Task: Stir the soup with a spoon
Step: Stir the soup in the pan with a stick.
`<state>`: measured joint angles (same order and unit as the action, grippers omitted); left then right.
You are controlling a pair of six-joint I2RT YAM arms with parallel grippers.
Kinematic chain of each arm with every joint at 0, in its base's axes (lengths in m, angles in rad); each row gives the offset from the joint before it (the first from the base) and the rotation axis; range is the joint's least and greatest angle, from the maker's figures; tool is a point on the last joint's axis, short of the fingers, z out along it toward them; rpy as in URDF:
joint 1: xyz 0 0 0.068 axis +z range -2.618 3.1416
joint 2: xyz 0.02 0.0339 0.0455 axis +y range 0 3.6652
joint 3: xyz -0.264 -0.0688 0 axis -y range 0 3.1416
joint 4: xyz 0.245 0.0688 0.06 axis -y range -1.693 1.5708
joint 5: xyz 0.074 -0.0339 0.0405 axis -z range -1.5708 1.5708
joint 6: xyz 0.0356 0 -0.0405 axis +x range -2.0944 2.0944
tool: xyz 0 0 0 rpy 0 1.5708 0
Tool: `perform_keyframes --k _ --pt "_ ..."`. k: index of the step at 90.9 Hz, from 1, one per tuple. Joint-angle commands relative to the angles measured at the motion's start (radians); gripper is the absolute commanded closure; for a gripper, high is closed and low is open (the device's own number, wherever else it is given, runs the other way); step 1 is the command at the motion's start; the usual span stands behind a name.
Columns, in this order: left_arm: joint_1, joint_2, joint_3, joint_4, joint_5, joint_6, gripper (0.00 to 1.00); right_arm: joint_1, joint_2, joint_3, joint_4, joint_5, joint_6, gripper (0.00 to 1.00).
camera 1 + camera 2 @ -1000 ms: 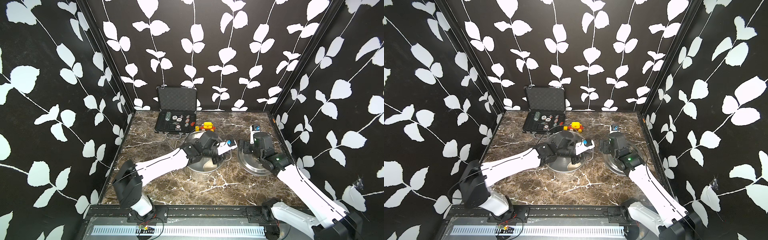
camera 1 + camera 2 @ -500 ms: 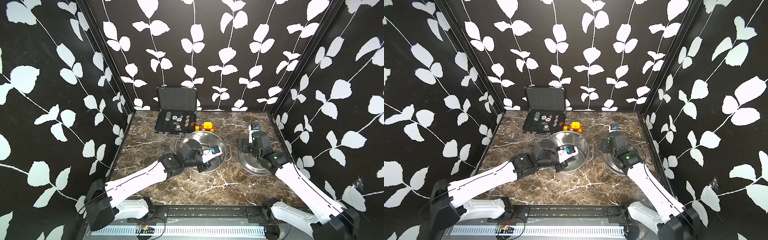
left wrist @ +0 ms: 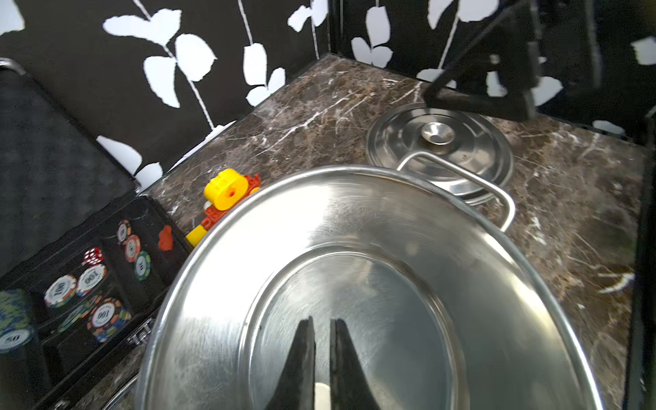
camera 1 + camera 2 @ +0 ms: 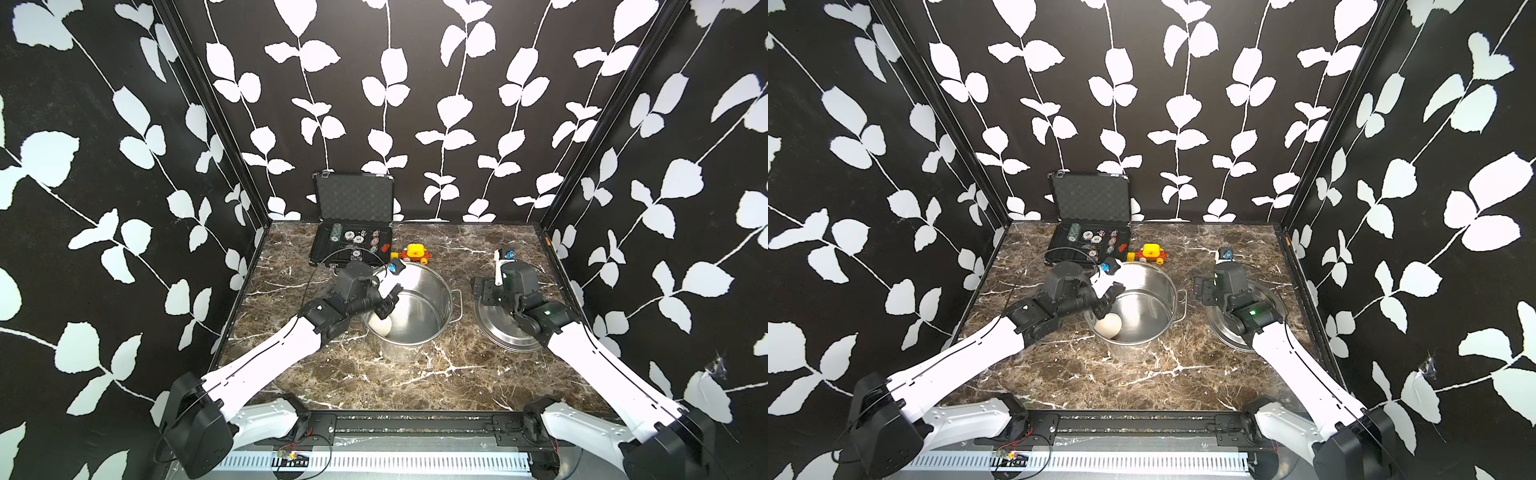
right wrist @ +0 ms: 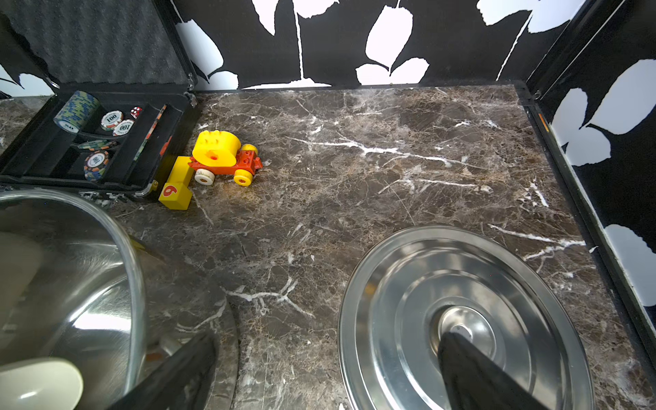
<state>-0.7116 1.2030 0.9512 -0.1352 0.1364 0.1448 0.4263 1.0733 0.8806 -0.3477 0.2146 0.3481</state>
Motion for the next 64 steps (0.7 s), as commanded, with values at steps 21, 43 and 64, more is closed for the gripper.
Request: perform_keyframes --k 21,43,64 --pt "0.075 0.137 0.158 0.058 -0.054 -0.039 1.0 -0.004 -0.003 0.024 0.038 0.004 -0.008 0.01" --pt "0.074 0.292 0.332 0.059 0.041 -0.073 1.0 -0.003 0.001 0.02 0.04 -0.001 -0.003 0.01" --pt "0.02 0.395 0.443 0.04 0.099 -0.059 1.0 -0.003 -0.016 0.002 0.044 0.009 0.0 0.01"
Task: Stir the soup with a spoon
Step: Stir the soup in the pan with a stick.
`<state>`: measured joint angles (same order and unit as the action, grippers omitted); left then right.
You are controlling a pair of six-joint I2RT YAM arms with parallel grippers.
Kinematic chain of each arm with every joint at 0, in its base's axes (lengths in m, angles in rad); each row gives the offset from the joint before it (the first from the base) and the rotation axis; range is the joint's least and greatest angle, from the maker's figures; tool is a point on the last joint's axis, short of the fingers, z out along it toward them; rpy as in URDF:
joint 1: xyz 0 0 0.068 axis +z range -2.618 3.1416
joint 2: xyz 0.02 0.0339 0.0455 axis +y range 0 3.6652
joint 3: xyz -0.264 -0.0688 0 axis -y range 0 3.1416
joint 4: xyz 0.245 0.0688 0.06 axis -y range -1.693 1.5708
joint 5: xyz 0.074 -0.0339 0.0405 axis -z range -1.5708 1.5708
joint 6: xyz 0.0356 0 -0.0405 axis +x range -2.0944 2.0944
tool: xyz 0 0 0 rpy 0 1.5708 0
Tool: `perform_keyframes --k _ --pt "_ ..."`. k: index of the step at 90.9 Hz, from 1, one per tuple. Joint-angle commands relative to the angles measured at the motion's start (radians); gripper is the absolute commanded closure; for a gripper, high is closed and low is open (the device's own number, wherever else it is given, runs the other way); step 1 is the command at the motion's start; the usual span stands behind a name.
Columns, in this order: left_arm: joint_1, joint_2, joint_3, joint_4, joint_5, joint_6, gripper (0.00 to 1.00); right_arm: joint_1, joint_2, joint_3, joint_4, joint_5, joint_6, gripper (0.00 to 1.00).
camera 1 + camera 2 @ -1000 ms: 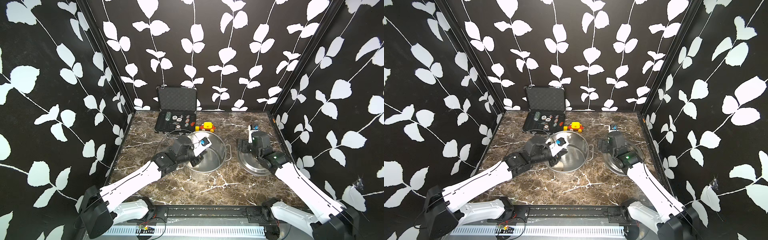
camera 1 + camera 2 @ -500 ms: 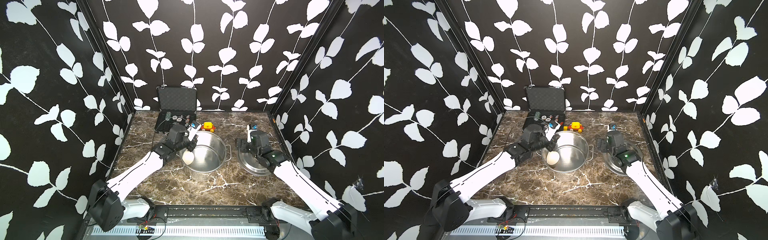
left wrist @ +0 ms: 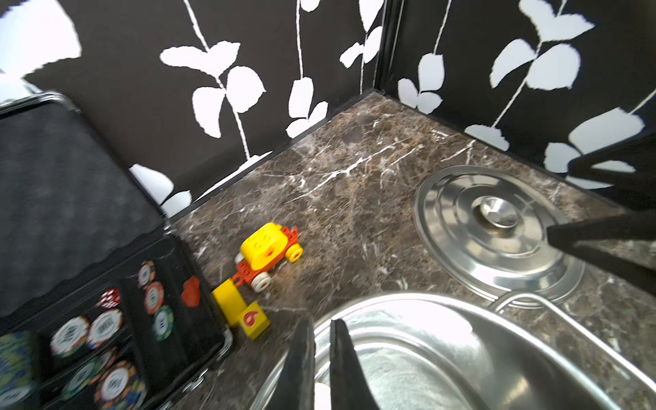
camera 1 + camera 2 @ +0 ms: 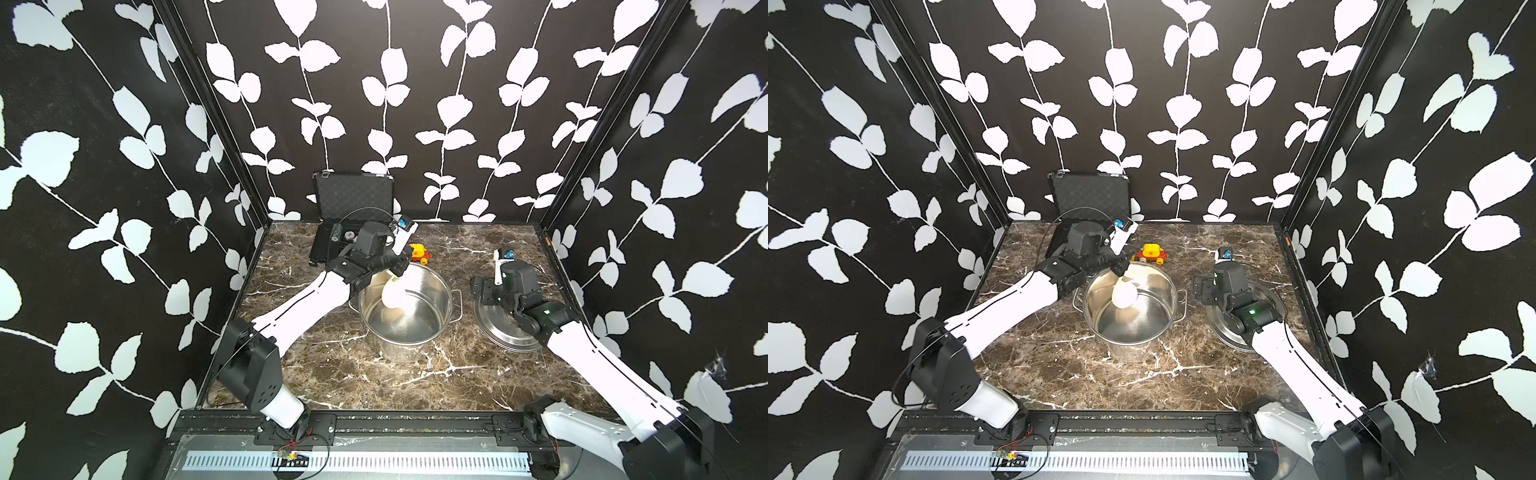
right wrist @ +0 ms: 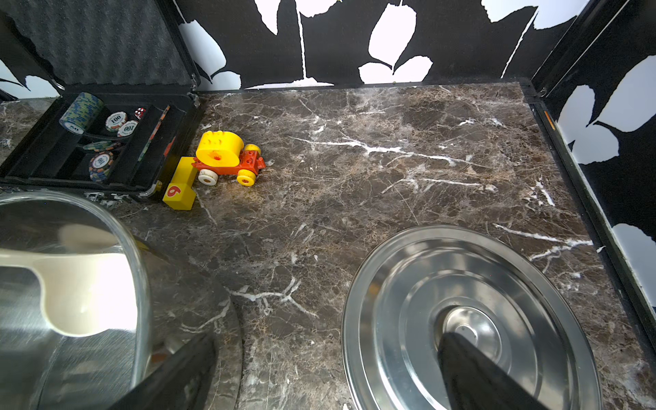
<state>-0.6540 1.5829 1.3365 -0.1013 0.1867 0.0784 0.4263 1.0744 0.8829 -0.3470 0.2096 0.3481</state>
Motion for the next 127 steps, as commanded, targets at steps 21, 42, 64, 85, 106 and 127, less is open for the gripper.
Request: perform_keyframes --k 21,42,64,85,106,127 --pt "-0.167 0.064 0.157 -0.057 0.06 0.065 1.0 -0.003 -0.023 -0.009 0.043 0.018 0.007 0.01" --pt "-0.246 0.043 0.135 -0.1 0.099 0.079 1.0 -0.003 -0.023 -0.02 0.049 0.024 0.007 0.01" --pt "-0.314 -0.066 0.013 -0.142 0.193 0.164 1.0 -0.003 -0.016 -0.033 0.069 0.027 0.005 0.01" --pt "-0.317 -0.208 -0.101 -0.188 0.234 0.175 1.0 -0.004 0.009 -0.03 0.079 0.015 0.012 0.01" --pt "-0.297 -0.368 -0.238 -0.184 0.081 0.164 1.0 -0.004 0.038 -0.018 0.094 -0.007 0.018 0.01" --pt "-0.137 -0.483 -0.375 -0.037 0.088 0.047 1.0 -0.003 0.074 0.012 0.087 -0.032 0.028 0.01"
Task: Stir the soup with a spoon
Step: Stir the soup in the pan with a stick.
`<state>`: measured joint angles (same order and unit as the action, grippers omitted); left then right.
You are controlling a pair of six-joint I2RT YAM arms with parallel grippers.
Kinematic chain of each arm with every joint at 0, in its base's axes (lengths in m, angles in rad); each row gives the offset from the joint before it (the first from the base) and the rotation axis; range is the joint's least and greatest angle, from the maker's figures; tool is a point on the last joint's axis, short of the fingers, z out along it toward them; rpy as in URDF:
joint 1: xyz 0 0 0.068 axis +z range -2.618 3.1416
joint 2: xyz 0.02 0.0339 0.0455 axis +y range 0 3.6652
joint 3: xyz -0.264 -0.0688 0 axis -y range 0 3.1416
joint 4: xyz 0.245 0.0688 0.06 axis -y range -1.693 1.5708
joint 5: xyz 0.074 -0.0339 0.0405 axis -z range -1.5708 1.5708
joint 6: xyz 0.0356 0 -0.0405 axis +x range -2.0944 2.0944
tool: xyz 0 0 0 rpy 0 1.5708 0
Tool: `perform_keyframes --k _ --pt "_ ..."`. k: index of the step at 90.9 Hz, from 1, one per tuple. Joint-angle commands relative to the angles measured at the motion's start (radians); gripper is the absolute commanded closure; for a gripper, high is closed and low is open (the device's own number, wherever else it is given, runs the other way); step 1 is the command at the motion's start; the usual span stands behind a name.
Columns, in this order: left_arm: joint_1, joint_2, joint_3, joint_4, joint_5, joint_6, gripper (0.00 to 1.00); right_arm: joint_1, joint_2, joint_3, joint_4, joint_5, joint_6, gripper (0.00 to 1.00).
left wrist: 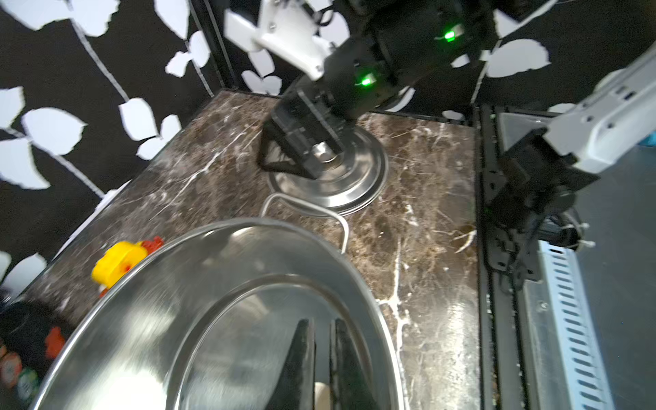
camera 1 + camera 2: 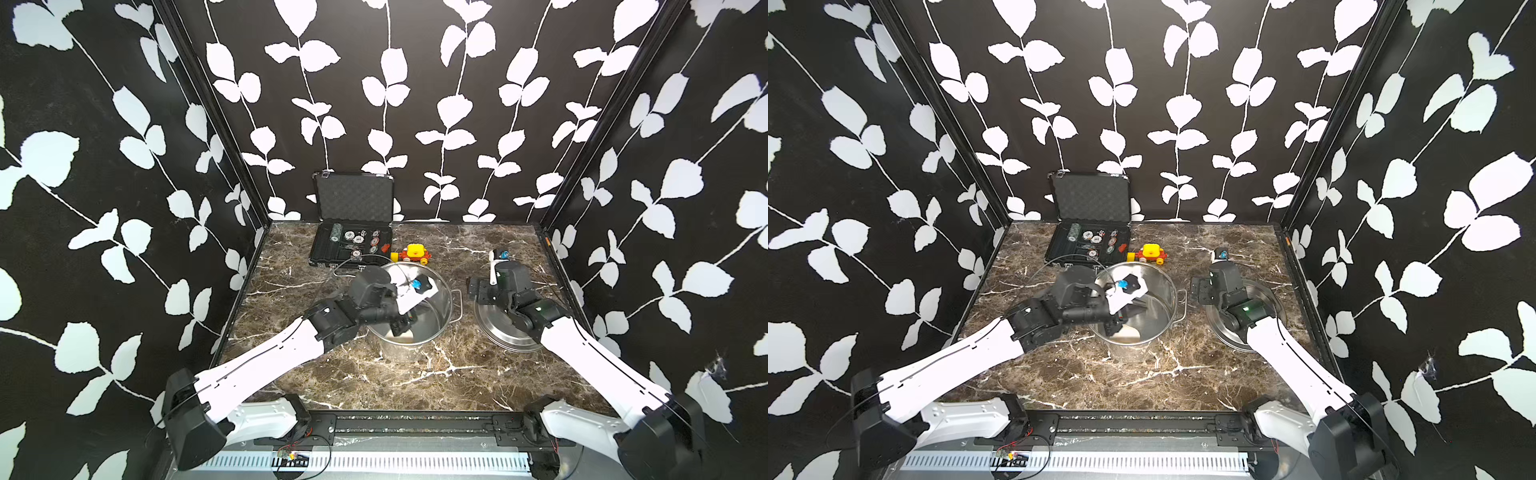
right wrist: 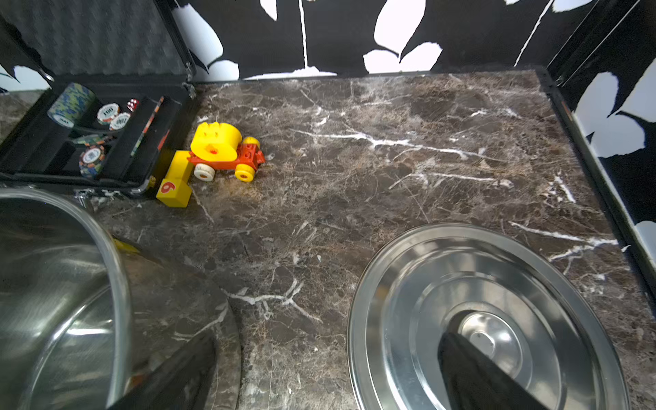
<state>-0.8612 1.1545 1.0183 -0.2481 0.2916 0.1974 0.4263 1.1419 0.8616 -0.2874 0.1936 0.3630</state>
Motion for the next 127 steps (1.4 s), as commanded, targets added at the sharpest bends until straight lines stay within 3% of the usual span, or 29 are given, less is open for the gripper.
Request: perform_keyframes --k 1,12,23,37,48,59,80,108,127 --pt "0.077 -0.058 -0.062 0.12 -0.017 -0.075 1.0 -0.003 0.006 0.033 0.028 -0.015 0.013 0.01" --pt "0.144 -0.063 -0.089 0.179 -0.024 -0.106 1.0 -0.004 0.004 0.036 0.028 -0.011 0.012 0.01" --pt "0.199 -0.035 -0.082 0.235 -0.114 -0.138 1.0 -0.004 -0.002 0.037 0.025 -0.007 0.008 0.01" --pt "0.219 0.046 -0.002 0.224 -0.245 -0.112 1.0 -0.003 -0.011 0.037 0.026 -0.003 0.003 0.01" --pt "0.242 0.13 0.081 0.172 -0.271 -0.11 1.0 -0.003 -0.016 0.036 0.015 0.006 -0.011 0.01" --pt "0.243 0.191 0.128 0.217 -0.207 -0.107 1.0 -0.003 -0.033 0.018 0.018 0.024 -0.016 0.01" --pt "0.227 0.397 0.338 0.2 0.044 -0.132 1.0 -0.003 -0.051 -0.007 0.028 0.026 -0.007 0.01" --pt "0.058 0.568 0.551 0.07 0.112 -0.034 1.0 -0.003 -0.091 -0.03 0.033 0.027 0.014 0.01" --pt "-0.03 0.536 0.526 -0.023 0.135 0.043 1.0 -0.003 -0.103 -0.042 0.043 0.04 0.019 0.01"
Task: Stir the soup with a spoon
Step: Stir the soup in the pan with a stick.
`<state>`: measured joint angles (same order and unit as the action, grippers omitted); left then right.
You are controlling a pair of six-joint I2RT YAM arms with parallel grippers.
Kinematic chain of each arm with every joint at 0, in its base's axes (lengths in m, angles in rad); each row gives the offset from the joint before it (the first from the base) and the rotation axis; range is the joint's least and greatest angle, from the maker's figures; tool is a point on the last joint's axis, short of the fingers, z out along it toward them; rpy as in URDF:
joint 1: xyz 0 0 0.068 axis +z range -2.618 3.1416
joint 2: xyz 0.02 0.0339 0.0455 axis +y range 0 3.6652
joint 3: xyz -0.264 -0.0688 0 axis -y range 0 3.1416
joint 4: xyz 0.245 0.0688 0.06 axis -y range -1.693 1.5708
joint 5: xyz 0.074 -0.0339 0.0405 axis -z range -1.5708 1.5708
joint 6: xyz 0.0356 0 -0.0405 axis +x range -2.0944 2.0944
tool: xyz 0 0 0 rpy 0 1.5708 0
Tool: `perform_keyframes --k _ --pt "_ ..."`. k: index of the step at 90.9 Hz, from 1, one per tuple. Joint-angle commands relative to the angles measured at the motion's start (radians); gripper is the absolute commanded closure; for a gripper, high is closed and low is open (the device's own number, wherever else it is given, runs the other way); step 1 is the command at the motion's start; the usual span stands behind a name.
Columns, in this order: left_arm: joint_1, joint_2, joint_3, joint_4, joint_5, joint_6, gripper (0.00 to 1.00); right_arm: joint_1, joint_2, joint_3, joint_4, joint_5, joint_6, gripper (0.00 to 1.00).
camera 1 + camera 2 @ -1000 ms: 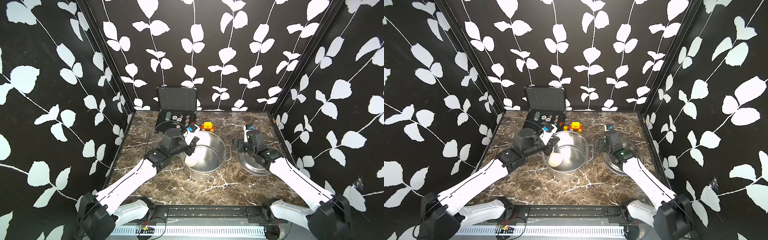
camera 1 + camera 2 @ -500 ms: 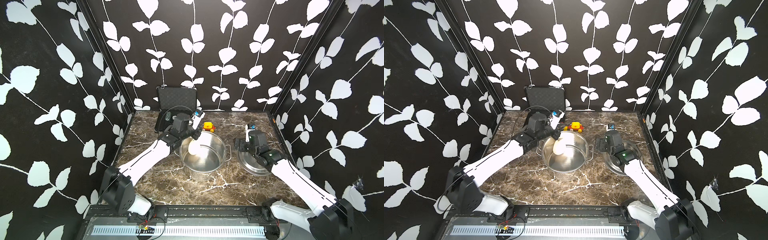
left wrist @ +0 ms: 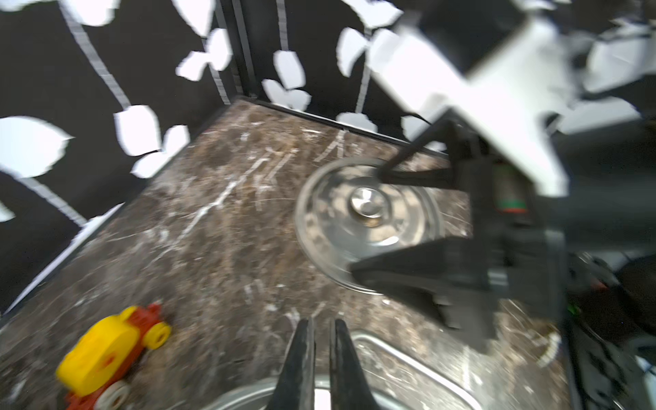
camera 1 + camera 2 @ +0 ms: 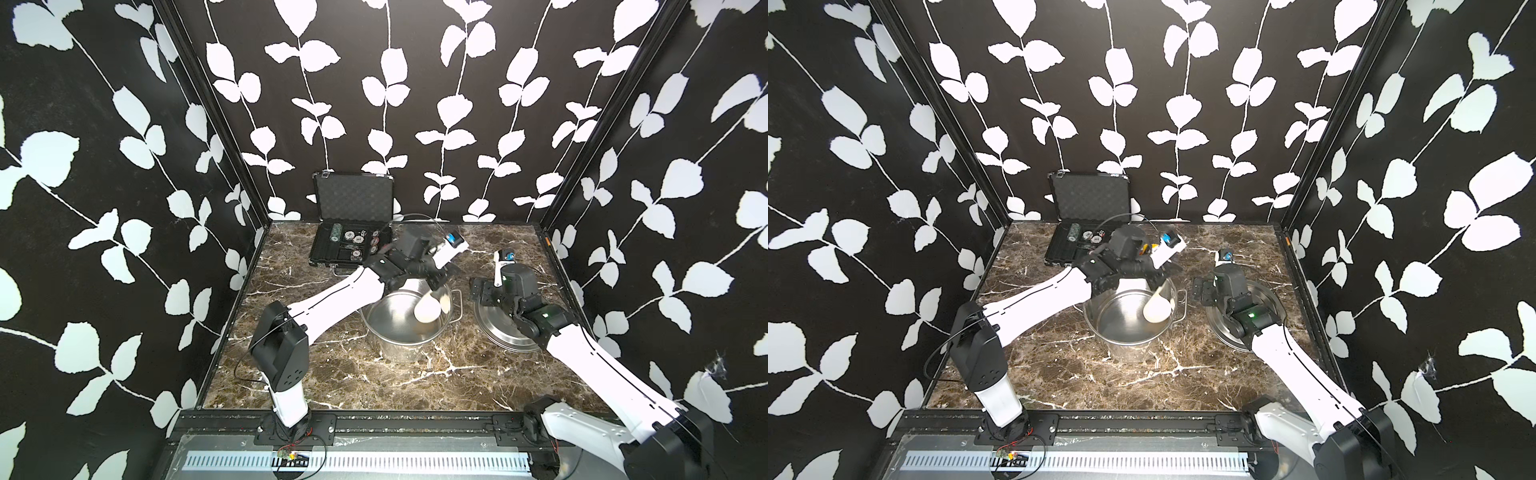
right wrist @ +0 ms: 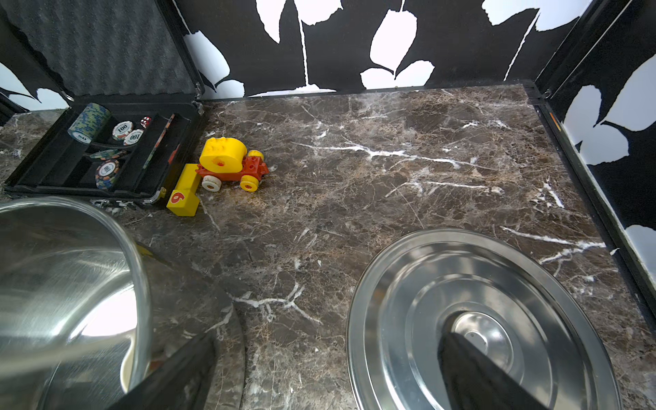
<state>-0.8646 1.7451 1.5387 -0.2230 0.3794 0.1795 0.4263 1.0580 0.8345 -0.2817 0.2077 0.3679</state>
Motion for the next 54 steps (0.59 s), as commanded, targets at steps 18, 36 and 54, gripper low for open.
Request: perform_keyframes --k 18,36,54 --pt "-0.08 -0.149 -0.104 -0.051 0.09 0.091 1.0 -0.003 -0.001 -0.017 0.058 0.025 0.024 0.01" --pt "-0.096 -0.277 -0.244 -0.018 0.136 0.062 1.0 -0.002 0.013 -0.012 0.056 0.012 0.038 0.01" --pt "-0.096 -0.418 -0.385 -0.012 0.091 0.037 1.0 -0.002 0.023 -0.009 0.061 0.023 0.034 0.01"
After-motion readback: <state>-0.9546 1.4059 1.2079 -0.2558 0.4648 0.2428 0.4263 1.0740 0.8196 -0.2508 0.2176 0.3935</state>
